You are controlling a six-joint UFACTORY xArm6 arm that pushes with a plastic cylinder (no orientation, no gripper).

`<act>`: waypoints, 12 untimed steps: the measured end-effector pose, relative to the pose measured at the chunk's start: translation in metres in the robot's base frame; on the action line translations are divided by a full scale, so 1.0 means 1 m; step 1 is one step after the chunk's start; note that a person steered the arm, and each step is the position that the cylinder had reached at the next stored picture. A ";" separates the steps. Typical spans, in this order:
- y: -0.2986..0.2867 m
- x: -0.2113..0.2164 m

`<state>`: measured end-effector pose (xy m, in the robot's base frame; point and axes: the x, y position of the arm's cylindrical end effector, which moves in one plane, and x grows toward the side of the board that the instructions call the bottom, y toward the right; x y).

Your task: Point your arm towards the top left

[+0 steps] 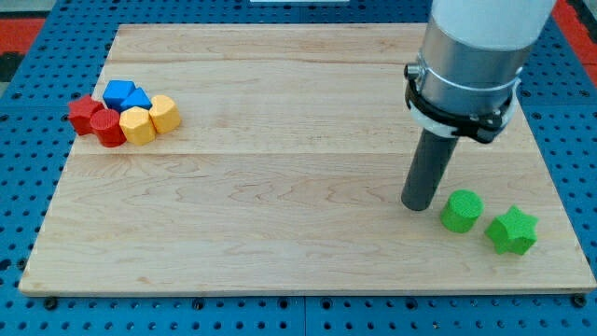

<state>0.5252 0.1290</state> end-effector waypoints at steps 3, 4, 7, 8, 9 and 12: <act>0.026 -0.032; 0.037 -0.015; 0.034 0.002; 0.034 0.002; 0.020 -0.031; -0.030 -0.092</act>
<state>0.4330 0.0988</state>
